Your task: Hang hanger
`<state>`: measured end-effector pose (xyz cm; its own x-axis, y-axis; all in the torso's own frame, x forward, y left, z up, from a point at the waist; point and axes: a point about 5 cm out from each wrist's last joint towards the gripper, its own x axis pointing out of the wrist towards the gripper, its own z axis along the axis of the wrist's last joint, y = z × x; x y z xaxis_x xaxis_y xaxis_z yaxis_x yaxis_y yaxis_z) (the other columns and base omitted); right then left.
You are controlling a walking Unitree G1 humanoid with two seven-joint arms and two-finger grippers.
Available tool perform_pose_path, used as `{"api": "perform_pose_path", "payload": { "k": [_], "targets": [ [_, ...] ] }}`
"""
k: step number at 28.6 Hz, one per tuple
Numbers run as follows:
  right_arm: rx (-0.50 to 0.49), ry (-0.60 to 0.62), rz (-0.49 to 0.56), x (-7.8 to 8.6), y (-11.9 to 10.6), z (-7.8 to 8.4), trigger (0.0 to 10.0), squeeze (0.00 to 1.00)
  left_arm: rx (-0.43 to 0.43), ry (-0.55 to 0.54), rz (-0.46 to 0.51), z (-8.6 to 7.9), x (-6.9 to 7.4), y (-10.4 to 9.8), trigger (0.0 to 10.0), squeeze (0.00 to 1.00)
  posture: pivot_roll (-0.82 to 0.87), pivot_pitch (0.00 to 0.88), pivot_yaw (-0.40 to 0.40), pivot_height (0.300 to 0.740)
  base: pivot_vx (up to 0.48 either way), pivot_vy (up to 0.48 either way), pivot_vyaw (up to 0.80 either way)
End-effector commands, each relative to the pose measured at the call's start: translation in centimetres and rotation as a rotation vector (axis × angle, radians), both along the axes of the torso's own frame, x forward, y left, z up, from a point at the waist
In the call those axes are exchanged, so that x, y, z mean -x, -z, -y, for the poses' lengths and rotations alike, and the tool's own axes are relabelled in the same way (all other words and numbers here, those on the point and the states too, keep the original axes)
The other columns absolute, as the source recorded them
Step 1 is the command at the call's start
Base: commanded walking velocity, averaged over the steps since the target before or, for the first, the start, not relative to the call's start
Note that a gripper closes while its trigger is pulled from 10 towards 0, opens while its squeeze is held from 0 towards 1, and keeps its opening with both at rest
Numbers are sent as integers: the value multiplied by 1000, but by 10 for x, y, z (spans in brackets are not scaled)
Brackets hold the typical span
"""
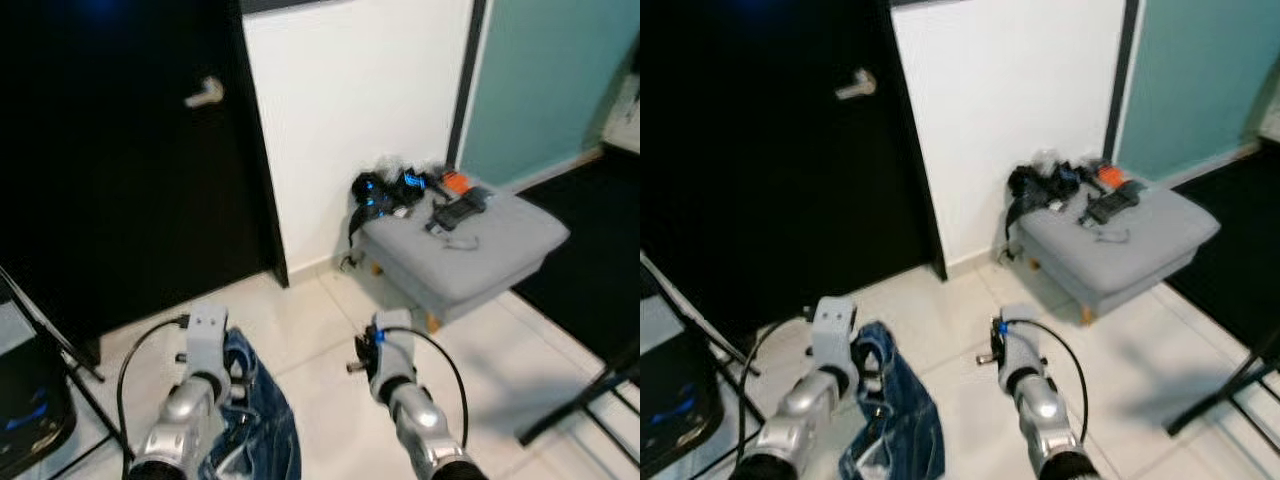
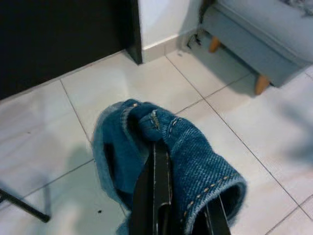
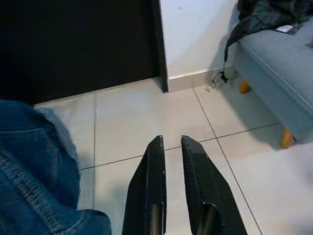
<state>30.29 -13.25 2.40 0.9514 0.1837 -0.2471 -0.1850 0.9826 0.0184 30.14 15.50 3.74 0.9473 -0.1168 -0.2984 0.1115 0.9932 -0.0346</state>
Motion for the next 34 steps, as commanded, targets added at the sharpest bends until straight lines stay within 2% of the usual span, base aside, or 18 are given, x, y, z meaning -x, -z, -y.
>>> {"api": "perform_pose_path", "payload": {
  "k": [1, 4, 6, 10, 13, 16, 21, 27, 31, 34],
  "targets": [
    [-8, -52, -26, 4, 5, -13, 10000, 0, 1, -32, 17, -7, 1, -3, 10000, 0, -1, 29, 34, 740, 0, 0, 800],
    [-1, -69, -36, 5, 7, -14, 10000, 0, 7, -39, 17, -8, 1, -3, 10000, 0, -1, 29, 34, 740, 0, 0, 800],
    [7, -90, -27, 3, 5, -18, 10000, 0, 12, -84, 13, -17, 4, -2, 10000, 0, -1, 12, 31, 740, 0, 0, 800],
    [36, -92, -7, 2, 2, -18, 10000, 0, 1, -104, -8, -22, 6, 3, 10000, 0, -22, 0, 26, 740, 0, 0, 800],
    [44, -92, 9, -1, -1, -16, 10000, 0, 0, -103, -8, -20, 5, 4, 10000, 0, -22, 0, 6, 740, 0, 0, 800],
    [-3, -104, 8, -4, -5, -14, 10000, 0, -3, -106, 5, -15, 4, 1, 10000, 0, -14, 0, -48, 740, 0, 0, 800],
    [32, -150, -4, -6, -5, -15, 10000, 0, -19, -156, 36, -18, 6, -3, 10000, 0, 20, 0, -86, 740, 0, 0, 800],
    [32, -144, -17, -6, -3, -15, 10000, 0, -24, -168, 32, -20, 8, -3, 10000, 0, 25, 0, -83, 740, 0, 0, 800],
    [2, -112, -27, -4, -1, -15, 10000, 0, 11, -164, 20, -21, 9, -3, 10000, 0, 22, 0, -56, 740, 0, 0, 800],
    [-11, -90, -24, 0, 2, -14, 10000, 0, 3, -136, 11, -18, 8, -3, 10000, 0, 9, 0, -42, 740, 0, 0, 800]
  ]
}}
